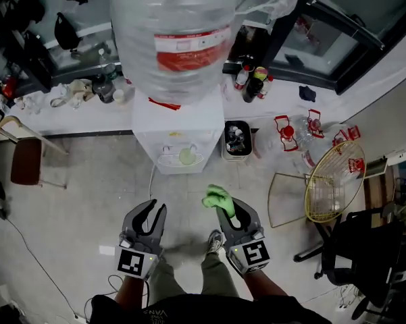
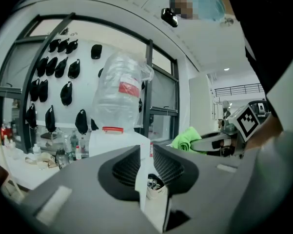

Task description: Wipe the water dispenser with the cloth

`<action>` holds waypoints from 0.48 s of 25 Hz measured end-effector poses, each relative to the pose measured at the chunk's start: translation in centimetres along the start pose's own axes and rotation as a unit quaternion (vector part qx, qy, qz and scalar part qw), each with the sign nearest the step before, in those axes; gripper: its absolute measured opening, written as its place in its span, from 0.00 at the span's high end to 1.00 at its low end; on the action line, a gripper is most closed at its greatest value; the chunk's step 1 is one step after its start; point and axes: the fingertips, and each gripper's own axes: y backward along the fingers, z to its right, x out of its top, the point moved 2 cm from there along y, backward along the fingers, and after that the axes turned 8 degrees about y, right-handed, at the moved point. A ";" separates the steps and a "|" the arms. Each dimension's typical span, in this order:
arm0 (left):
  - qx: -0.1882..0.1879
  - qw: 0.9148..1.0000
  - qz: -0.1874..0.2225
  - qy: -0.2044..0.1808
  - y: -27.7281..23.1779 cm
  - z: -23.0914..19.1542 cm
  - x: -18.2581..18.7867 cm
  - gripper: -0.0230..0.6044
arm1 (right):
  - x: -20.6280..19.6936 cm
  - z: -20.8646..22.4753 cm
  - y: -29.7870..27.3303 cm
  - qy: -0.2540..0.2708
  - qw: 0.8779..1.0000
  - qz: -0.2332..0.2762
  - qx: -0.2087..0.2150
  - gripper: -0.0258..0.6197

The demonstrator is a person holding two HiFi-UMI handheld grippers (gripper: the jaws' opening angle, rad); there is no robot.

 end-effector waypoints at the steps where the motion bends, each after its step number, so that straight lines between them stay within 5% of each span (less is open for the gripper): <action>1: 0.001 1.000 0.003 -0.004 0.3 0.5 1.1 0.84 | 1.1 0.2 0.6 0.004 1.000 0.005 -0.001 0.79; 12: 0.025 0.999 0.036 -0.021 3.1 3.9 9.0 0.92 | 8.0 1.7 6.0 0.033 0.998 0.045 -0.001 0.79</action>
